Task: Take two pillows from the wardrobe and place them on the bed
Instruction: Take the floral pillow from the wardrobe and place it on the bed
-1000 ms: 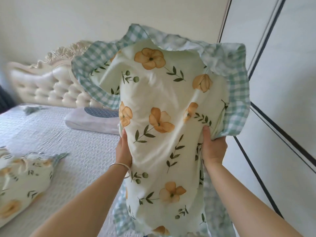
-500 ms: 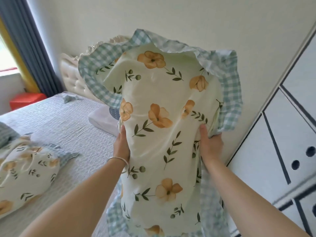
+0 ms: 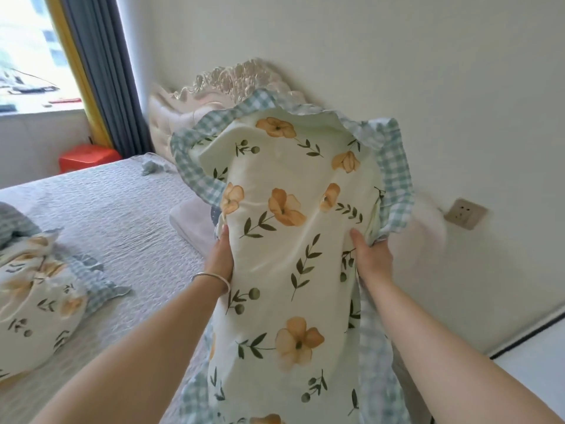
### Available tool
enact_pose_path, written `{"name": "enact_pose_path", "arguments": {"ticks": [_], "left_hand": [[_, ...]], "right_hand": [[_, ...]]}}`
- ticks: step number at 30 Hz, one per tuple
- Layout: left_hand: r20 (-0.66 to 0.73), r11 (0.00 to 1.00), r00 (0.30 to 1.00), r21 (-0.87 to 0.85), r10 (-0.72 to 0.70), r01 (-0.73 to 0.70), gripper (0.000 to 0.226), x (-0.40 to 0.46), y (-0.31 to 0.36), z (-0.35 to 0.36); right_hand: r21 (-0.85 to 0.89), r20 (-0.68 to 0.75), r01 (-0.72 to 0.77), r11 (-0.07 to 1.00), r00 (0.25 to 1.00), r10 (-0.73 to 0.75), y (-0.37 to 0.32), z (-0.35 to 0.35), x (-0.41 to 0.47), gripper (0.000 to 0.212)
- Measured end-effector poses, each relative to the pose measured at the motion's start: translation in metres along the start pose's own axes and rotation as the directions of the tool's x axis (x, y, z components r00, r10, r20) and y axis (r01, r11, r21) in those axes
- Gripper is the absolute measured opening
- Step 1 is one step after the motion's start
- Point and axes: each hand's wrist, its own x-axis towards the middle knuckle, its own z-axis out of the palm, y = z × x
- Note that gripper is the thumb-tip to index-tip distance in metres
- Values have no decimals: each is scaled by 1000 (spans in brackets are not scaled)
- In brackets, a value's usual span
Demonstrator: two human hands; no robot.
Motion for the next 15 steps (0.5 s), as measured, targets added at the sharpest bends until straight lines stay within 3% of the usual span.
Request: {"name": "enact_pose_path", "arguments": {"ticks": [3,9,11,15], "left_hand": [[26,999,999,-15,30,-30,80,57,16,8],[141,993,989,117,-43,27,82,129,26,14],[54,988,995,136,-83,75,91,146,12,16],[-187,989,977,82,-106,123,66,170,-5,42]], "right_hand": [[44,189,-33,998,982,24,-10,19,65,61],[37,526,-132,991,845,93,-10,67,186,52],[3,584,-147,989,804,118,-2,86,216,54],[-86,684,-130,988,713,153,12,125,279,46]]}}
